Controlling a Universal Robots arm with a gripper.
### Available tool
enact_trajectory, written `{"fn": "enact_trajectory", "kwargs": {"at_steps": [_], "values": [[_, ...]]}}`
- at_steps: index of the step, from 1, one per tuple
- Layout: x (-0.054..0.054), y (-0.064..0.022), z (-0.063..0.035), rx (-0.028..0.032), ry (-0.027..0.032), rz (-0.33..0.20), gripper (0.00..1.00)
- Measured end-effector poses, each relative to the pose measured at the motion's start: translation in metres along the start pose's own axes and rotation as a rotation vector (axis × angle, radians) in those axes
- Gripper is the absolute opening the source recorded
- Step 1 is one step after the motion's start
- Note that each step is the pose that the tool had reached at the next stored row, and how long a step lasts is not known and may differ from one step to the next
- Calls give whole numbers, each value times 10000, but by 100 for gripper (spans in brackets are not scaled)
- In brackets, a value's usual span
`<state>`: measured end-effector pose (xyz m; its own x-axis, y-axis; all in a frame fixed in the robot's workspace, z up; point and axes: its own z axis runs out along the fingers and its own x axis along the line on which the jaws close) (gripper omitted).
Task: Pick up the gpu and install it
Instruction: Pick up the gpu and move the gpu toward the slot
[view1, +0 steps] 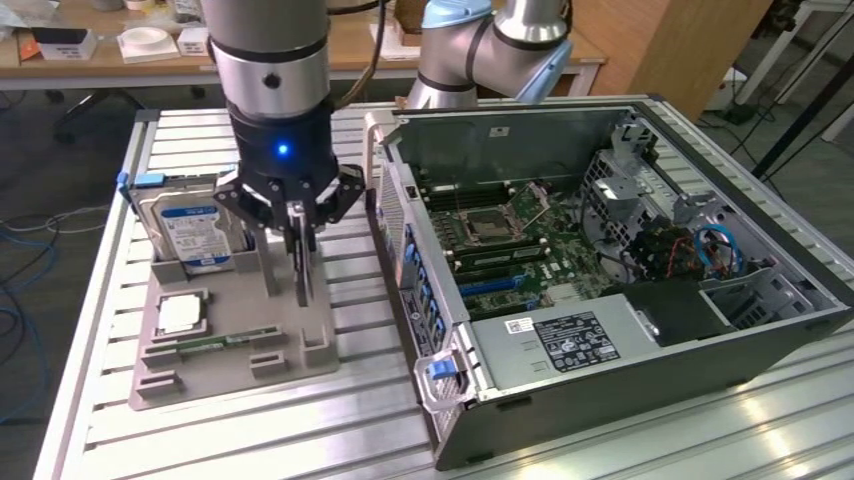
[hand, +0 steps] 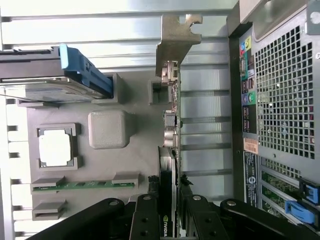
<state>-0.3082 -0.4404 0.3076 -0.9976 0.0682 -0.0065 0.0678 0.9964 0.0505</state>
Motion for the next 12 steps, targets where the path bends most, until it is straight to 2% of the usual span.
{"fn": "enact_trajectory", "kwargs": {"at_steps": [12], "values": [[-3,20,-394,-23,-4,-1,26]]}}
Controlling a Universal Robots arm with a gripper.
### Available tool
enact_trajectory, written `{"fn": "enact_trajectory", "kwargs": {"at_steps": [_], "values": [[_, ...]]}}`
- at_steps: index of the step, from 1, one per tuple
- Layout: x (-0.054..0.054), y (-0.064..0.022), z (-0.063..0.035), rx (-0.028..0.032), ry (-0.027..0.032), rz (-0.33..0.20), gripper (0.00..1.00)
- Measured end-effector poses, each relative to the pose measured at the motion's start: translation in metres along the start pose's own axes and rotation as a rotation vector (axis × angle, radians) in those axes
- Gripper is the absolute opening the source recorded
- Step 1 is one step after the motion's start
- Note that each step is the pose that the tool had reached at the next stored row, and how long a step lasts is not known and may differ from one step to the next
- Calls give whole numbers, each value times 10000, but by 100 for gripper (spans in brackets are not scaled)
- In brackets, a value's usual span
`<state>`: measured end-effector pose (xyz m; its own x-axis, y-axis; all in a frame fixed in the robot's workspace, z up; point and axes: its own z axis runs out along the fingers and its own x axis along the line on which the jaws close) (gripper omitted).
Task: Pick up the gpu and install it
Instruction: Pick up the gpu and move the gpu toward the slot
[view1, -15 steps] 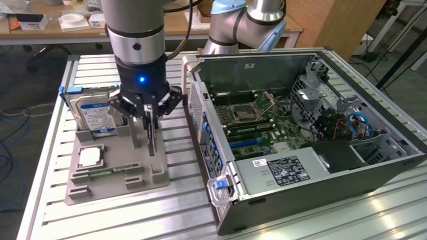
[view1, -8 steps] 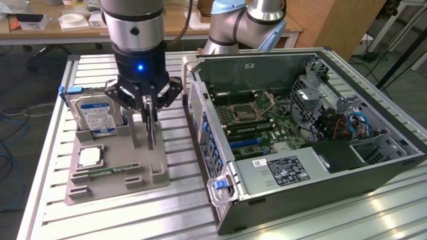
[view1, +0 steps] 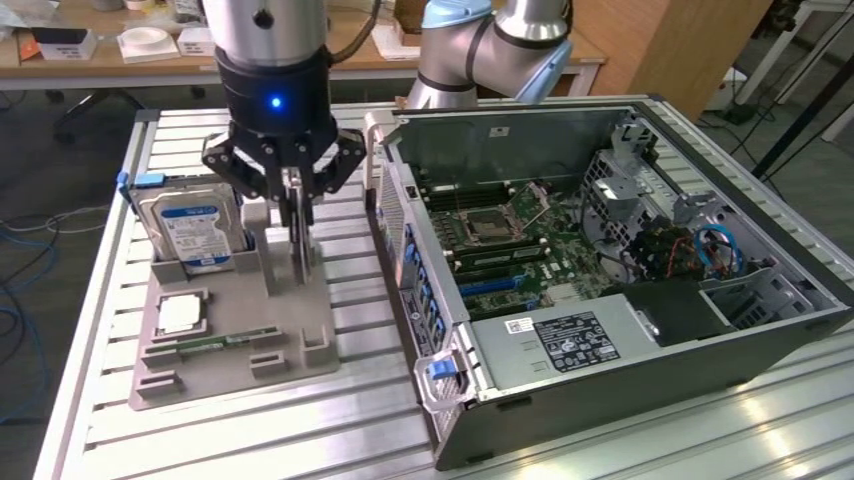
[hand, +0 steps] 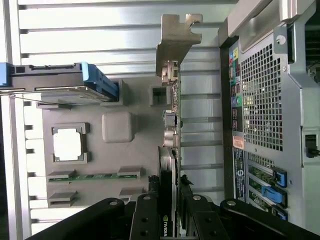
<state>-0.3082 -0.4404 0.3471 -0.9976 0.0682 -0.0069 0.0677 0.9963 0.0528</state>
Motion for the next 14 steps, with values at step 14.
{"fn": "enact_trajectory", "kwargs": {"at_steps": [14], "values": [[-4,34,-537,-6,-7,-1,26]]}}
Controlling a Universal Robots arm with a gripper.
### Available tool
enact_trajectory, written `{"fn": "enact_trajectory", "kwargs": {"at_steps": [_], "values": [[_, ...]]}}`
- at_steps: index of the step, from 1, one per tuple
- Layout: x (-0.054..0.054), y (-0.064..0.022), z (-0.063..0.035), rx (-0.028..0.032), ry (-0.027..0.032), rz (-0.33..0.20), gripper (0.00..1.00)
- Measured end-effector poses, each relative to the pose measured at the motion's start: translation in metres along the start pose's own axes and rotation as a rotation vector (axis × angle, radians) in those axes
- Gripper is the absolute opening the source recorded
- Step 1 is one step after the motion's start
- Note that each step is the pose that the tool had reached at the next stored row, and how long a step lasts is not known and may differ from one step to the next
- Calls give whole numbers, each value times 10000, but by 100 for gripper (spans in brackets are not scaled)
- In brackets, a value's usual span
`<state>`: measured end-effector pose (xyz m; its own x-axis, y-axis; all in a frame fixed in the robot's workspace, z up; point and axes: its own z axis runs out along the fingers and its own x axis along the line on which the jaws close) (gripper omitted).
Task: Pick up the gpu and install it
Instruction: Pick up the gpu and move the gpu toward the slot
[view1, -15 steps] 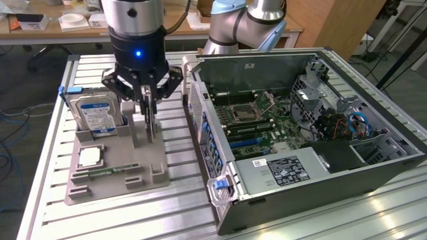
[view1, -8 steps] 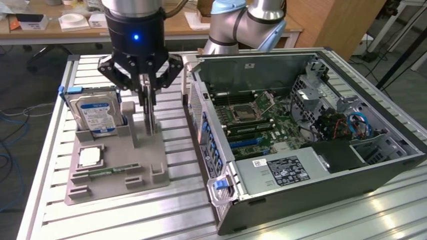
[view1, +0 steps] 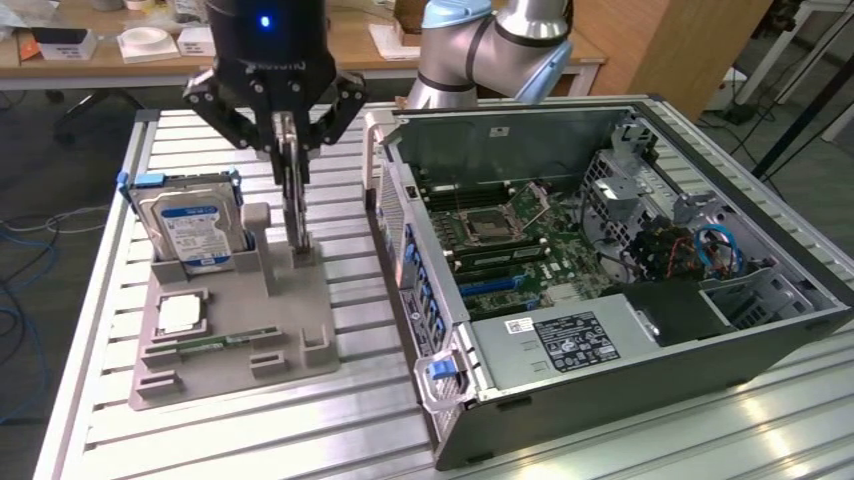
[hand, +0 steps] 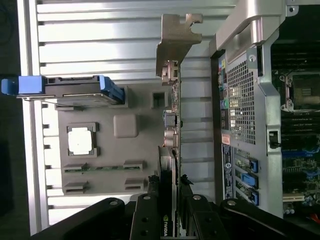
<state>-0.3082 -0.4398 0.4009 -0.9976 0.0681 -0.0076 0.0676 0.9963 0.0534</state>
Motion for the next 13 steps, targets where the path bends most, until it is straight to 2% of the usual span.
{"fn": "enact_trajectory", "kwargs": {"at_steps": [5,7,13], "values": [[0,15,-194,3,-4,1,26],[0,21,-204,21,-5,2,26],[-2,21,-205,24,-4,-1,26]]}}
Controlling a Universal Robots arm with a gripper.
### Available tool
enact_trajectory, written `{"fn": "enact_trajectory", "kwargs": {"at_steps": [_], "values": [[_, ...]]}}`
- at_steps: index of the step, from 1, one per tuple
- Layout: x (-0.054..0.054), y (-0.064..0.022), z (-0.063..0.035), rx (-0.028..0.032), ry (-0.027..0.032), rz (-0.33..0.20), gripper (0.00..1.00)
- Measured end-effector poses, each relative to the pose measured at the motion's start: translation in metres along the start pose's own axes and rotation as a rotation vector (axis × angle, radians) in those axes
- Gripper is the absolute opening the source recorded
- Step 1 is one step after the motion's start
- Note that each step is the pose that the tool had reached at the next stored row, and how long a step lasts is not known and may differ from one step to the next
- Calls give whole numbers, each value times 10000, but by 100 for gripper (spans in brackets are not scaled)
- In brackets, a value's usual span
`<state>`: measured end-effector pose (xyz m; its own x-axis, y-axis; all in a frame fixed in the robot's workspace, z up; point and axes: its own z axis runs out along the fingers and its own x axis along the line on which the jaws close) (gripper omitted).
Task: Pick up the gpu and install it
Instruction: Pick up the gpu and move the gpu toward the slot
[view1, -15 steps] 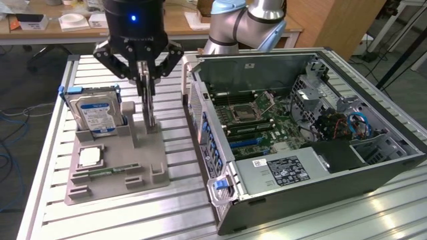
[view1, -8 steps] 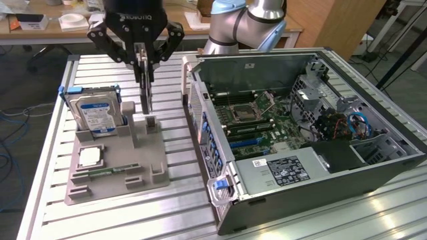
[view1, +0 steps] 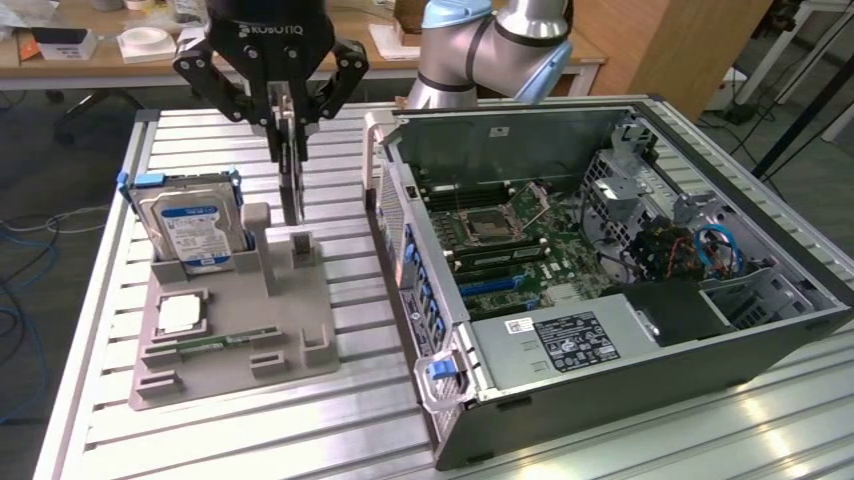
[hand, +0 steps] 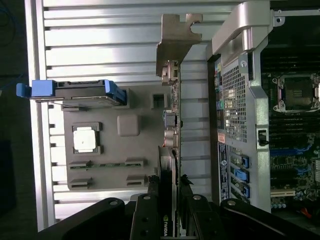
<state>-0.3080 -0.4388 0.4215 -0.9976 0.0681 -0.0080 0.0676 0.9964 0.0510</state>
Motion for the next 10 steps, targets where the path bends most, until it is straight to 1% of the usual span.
{"fn": "enact_trajectory", "kwargs": {"at_steps": [4,10], "values": [[-88,6,1,0,0,1,26],[-294,20,4,0,1,1,26]]}}
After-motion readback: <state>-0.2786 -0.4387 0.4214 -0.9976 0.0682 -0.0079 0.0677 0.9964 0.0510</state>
